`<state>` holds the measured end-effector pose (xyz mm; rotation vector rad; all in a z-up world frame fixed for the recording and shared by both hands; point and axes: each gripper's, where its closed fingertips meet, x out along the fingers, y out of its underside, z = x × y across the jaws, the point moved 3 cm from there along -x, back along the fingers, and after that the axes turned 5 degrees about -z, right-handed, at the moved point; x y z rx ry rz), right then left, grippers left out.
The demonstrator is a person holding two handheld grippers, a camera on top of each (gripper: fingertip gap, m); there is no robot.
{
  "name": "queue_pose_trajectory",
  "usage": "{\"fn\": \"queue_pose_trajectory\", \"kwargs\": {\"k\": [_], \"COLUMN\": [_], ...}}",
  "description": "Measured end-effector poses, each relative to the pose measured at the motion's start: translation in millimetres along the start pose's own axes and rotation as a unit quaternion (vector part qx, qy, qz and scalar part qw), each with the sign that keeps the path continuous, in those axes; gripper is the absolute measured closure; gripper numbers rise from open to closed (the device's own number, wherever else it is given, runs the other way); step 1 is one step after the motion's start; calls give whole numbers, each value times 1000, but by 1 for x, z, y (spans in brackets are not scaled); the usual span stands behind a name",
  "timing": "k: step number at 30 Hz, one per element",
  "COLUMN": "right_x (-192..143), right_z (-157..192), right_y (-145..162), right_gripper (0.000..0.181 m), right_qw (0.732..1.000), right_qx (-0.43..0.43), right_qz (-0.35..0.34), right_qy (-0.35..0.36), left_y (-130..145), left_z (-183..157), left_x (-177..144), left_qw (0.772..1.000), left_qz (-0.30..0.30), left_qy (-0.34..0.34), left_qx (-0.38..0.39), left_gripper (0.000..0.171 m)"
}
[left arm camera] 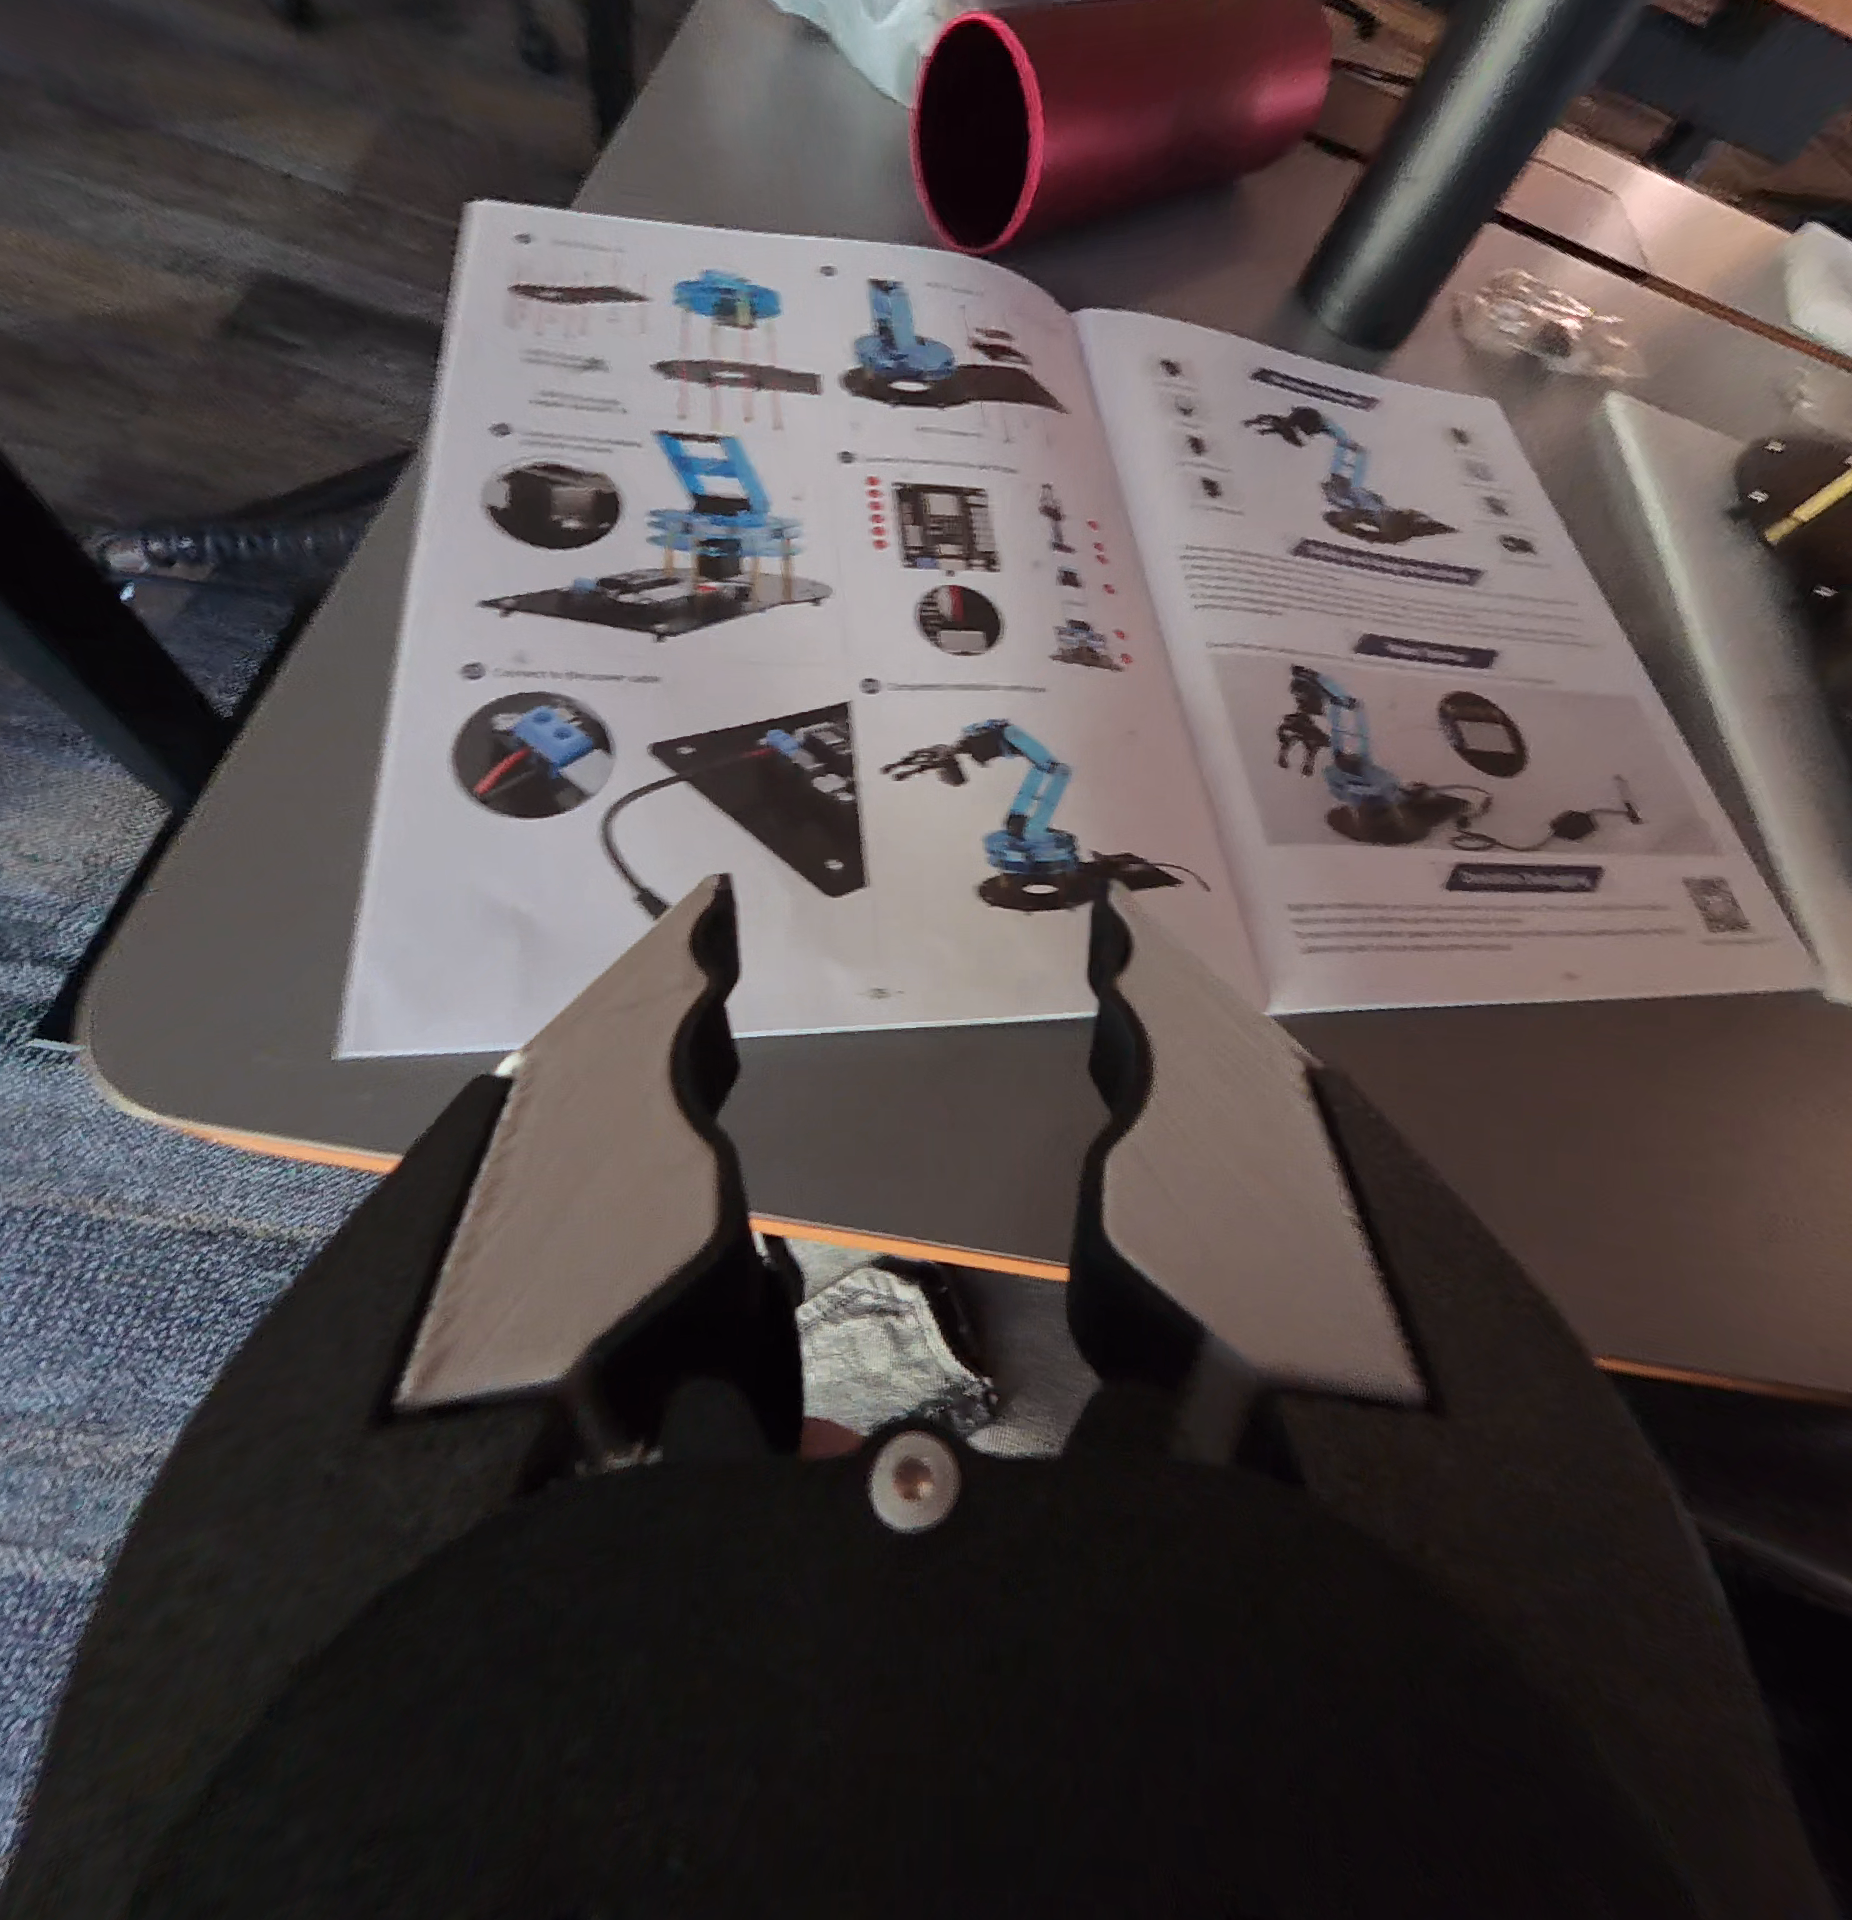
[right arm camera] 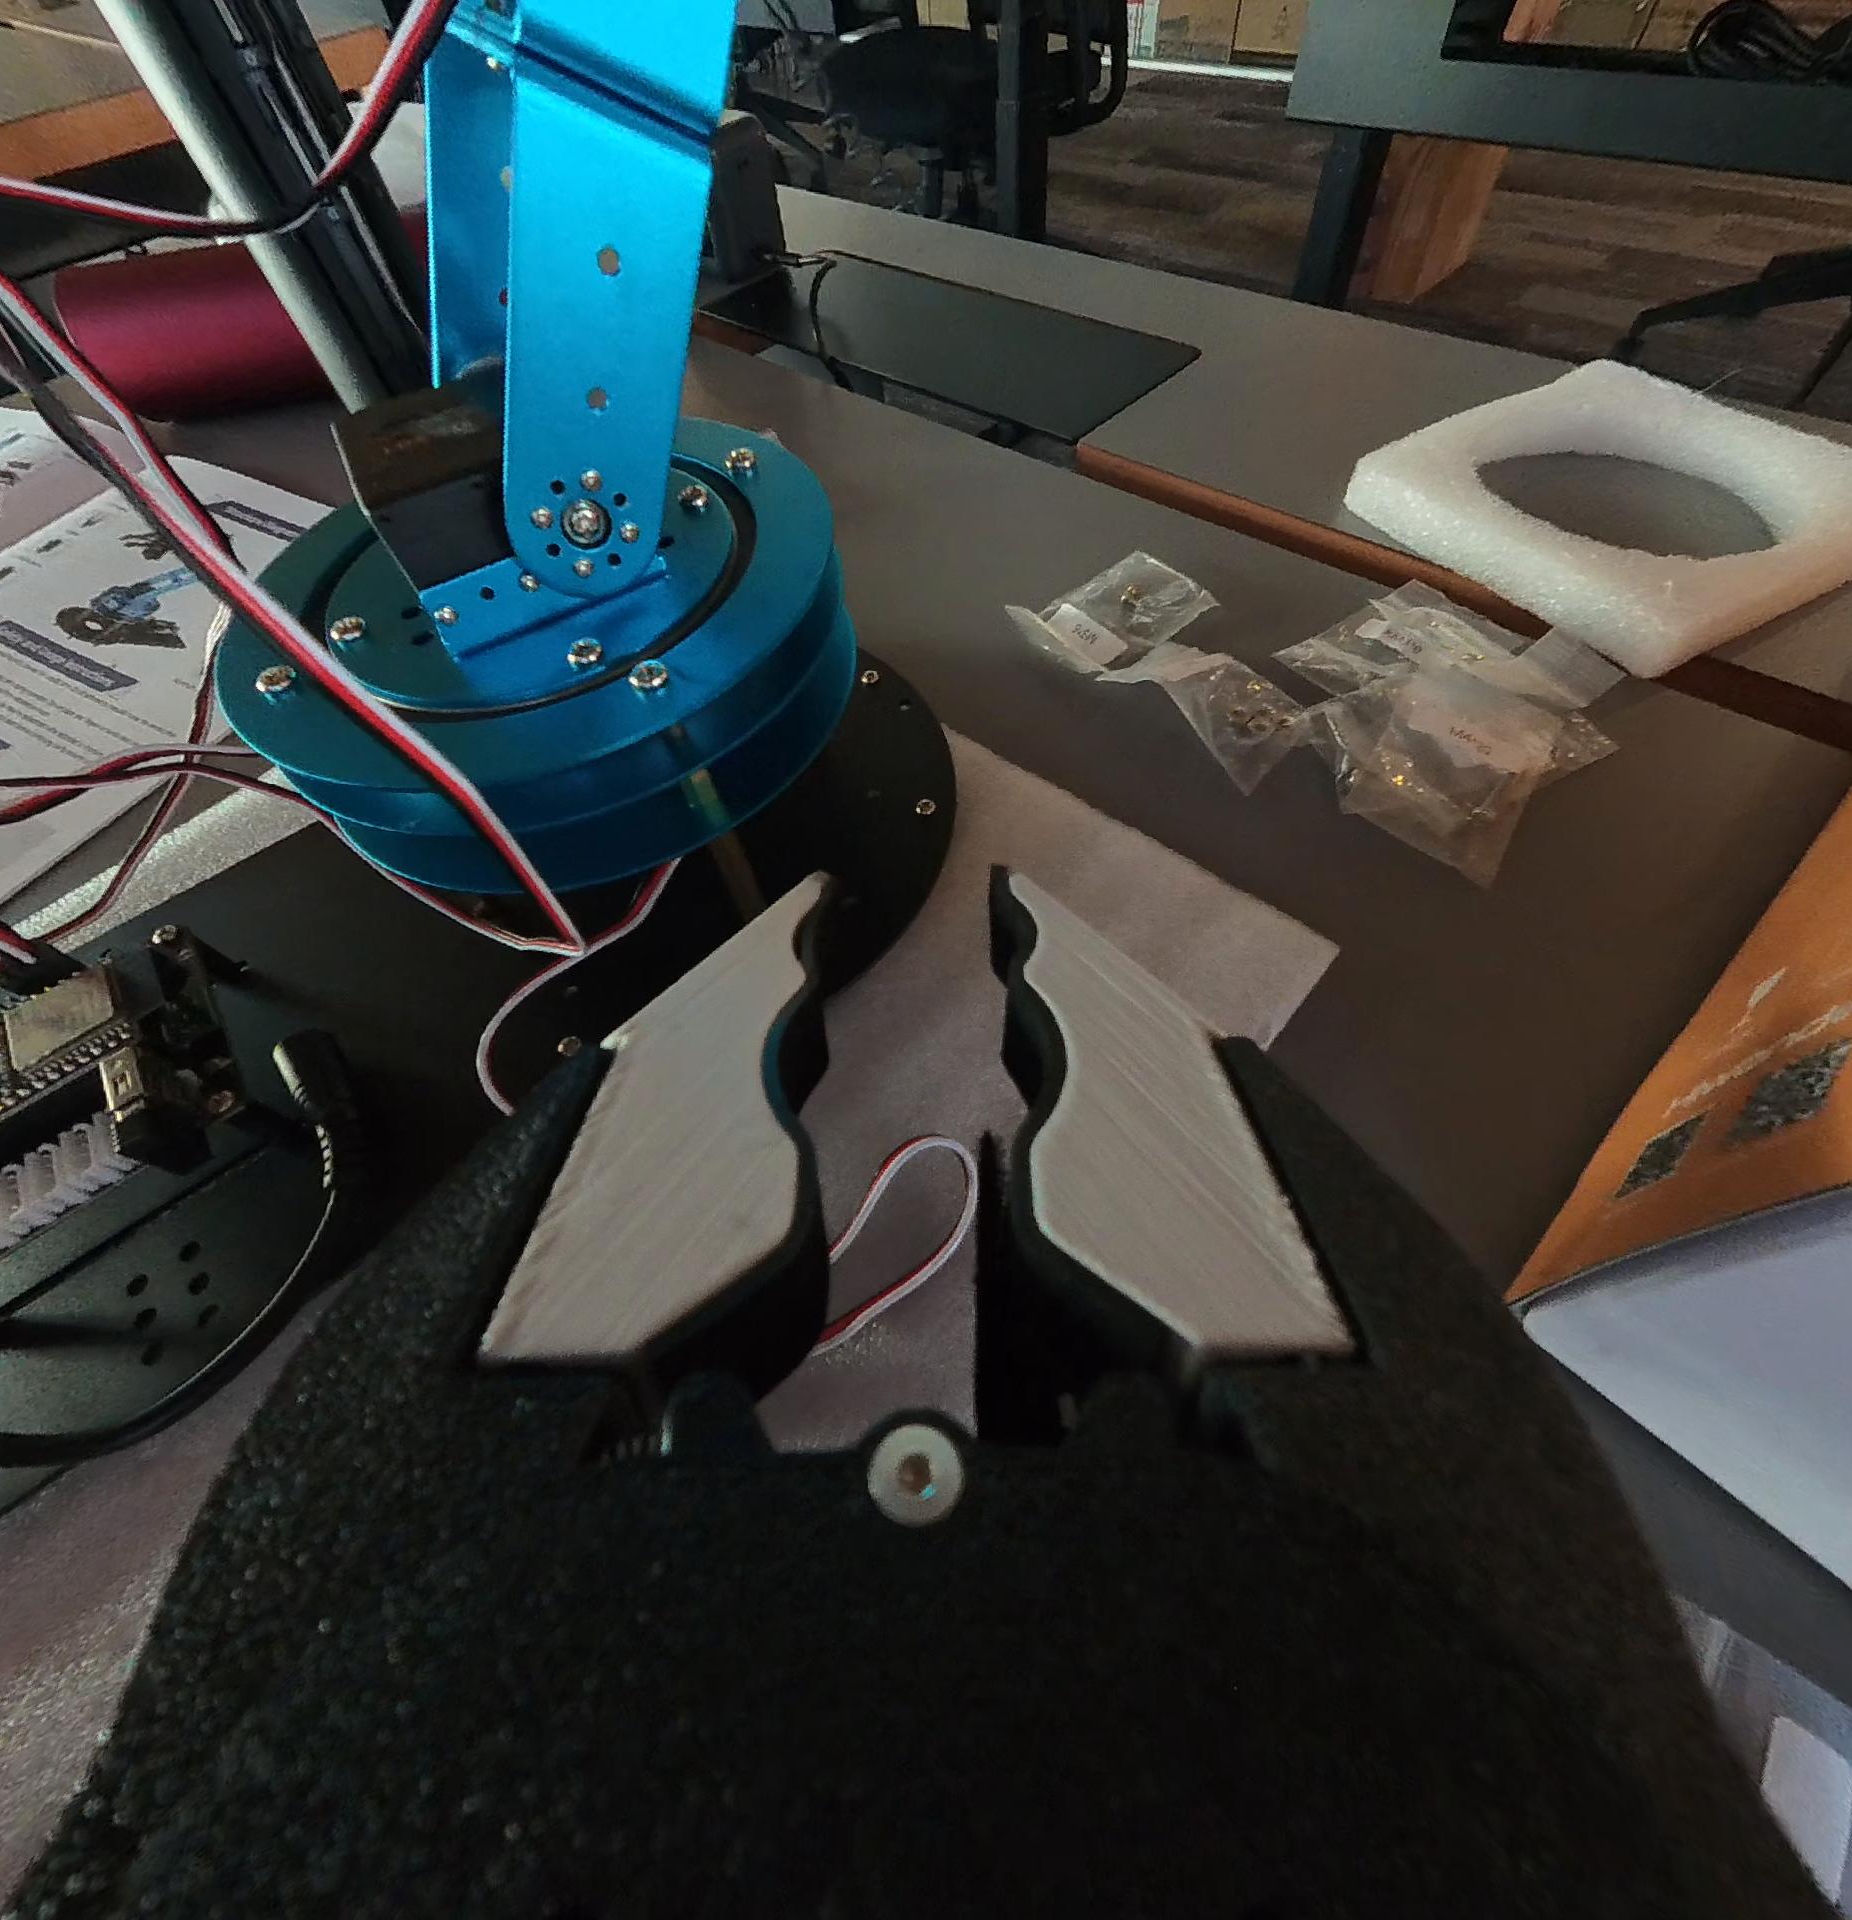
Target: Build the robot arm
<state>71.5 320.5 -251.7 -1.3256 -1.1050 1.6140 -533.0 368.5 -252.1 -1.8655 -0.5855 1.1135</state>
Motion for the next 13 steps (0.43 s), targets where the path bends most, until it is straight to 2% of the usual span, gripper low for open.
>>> {"fn": "queue_pose_trajectory", "kwargs": {"k": [3,13], "right_x": [-1,0], "right_z": [-1,1], "right_y": [0,1], "right_gripper": [154,153], "right_qw": [1000,1000], "right_qx": [7,-3], "right_qz": [-1,5], "right_qy": [-1,0], "left_y": [-1,3], "left_z": [-8,-6], "left_x": [-1,-1], "left_qw": [1000,1000], "left_qz": [-6,-4], "left_qy": [14,-2], "left_qx": [0,2], "left_gripper": [102,118]}}
